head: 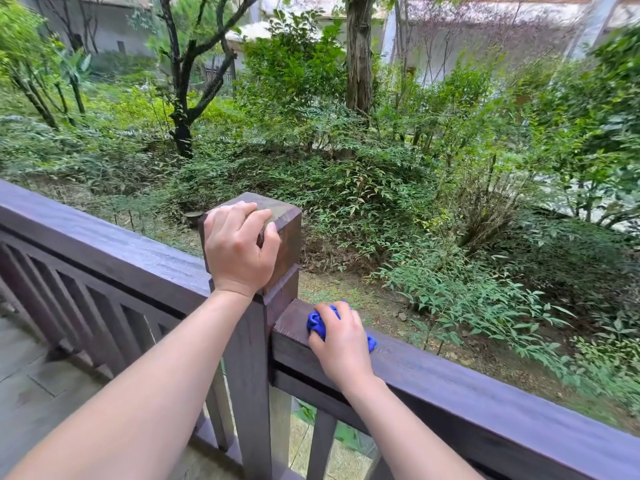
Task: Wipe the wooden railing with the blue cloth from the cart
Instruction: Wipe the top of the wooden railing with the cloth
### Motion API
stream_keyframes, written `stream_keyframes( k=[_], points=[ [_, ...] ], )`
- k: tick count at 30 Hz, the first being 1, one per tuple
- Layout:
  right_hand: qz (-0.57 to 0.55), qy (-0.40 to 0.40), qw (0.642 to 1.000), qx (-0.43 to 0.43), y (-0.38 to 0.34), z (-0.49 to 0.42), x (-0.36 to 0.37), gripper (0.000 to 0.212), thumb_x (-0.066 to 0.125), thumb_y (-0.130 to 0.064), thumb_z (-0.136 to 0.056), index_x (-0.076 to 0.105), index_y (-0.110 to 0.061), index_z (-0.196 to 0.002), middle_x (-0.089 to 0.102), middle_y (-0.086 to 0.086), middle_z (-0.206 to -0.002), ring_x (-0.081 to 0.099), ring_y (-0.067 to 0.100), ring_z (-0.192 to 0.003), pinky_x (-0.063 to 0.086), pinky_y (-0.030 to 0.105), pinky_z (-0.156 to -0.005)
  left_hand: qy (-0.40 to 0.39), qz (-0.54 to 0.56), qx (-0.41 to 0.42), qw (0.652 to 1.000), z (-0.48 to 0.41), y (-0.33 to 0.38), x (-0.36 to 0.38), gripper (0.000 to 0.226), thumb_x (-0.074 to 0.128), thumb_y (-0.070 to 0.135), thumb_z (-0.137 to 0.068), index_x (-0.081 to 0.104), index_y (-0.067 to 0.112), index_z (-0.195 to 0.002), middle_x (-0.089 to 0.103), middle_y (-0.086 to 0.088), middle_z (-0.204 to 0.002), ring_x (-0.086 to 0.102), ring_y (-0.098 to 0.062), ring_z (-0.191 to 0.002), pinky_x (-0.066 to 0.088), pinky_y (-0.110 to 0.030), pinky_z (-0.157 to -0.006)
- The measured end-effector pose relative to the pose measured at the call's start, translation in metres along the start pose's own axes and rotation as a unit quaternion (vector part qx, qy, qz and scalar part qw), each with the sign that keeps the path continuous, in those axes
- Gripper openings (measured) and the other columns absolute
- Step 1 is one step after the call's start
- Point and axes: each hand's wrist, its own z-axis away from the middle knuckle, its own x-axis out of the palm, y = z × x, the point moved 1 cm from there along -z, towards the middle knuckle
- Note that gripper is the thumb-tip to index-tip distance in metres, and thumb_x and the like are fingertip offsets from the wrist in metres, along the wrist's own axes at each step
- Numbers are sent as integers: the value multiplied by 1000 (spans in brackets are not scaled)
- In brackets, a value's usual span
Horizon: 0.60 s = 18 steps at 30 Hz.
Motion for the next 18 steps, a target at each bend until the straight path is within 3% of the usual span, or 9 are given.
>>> stream_keyframes(
  k=[3, 9, 13, 18],
  points=[
    [-10, -28, 998, -52, 5, 10, -6, 40, 60, -21, -79, 58, -19, -119, 54, 9, -113, 48, 33, -101, 43, 39, -88, -28, -15, -9, 999, -2, 2, -5, 24, 54, 25, -93, 74, 14, -99, 73, -8, -106, 63, -33, -104, 43, -47, -99],
    [16, -56, 977, -203, 18, 43, -24, 40, 55, -27, -65, 59, -29, -104, 58, 1, -100, 51, 29, -80, 48, 40, -70, -115, -64, -52, 990, -3, 23, -20, 30, 48, 24, -96, 73, 10, -107, 71, -12, -117, 62, -34, -114, 41, -48, -107],
    [-117, -97, 975, -163, 27, 39, -47, 45, 56, -27, -64, 63, -33, -108, 60, -4, -101, 56, 23, -89, 49, 32, -79, -200, -73, -94, 973, 0, 48, -40, 42, 46, 30, -95, 66, 6, -123, 63, -17, -133, 53, -35, -129, 36, -48, -113],
    [-129, -139, 966, -177, 32, 27, -78, 39, 63, -27, -66, 64, -33, -104, 54, -6, -88, 58, 23, -91, 47, 31, -76, -230, -103, -134, 959, 34, 91, -84, 53, 52, 28, -82, 58, 8, -131, 54, -17, -141, 49, -36, -131, 40, -49, -109]
  ],
)
